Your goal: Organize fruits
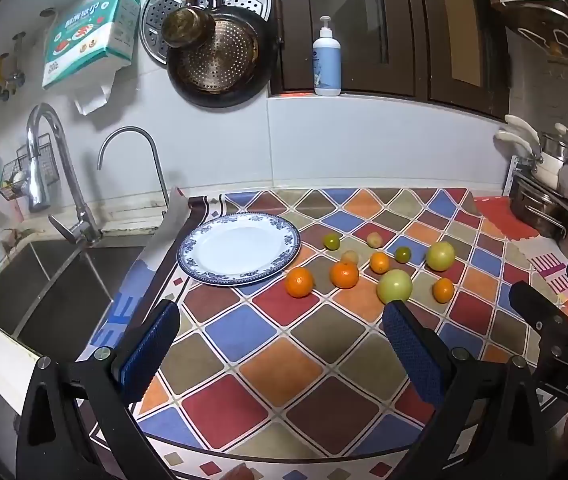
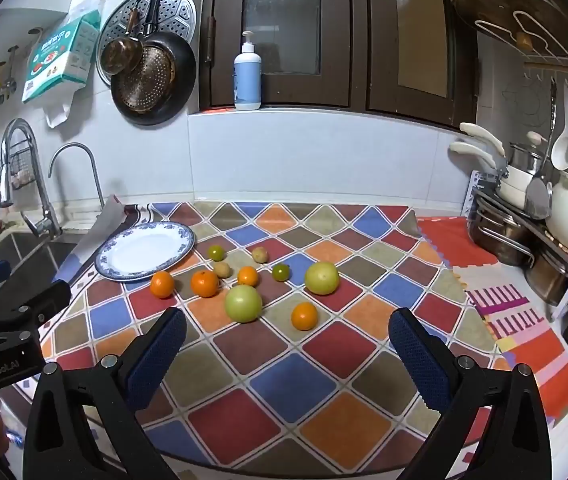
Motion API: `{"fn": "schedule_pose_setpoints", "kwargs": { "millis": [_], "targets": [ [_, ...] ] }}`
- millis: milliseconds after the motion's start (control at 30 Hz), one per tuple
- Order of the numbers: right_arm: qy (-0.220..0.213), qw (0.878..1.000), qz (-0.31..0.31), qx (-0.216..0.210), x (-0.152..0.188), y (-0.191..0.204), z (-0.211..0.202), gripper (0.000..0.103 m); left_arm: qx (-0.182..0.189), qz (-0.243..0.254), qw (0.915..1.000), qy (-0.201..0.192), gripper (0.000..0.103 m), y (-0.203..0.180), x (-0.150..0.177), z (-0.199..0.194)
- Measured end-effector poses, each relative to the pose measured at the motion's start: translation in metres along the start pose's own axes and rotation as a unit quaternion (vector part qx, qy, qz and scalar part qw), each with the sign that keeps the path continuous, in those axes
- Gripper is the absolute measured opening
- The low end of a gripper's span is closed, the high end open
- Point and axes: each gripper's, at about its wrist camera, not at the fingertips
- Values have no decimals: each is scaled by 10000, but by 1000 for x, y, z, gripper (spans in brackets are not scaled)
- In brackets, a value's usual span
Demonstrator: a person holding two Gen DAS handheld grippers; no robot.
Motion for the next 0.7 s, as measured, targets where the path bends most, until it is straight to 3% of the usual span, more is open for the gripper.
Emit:
{"fn": "schedule_pose_setpoints", "kwargs": {
  "millis": [700],
  "targets": [
    [77,10000,-14,12,-1,2,4,102,20,-13,10000,17,103,4,0,3]
  ]
}}
Point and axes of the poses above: each gripper's, at about its wrist camera, not at the fingertips, and z roughly the way its jaws point, y to its left, x to its underside, and after that the axes turned 10 degrees about z, right-handed
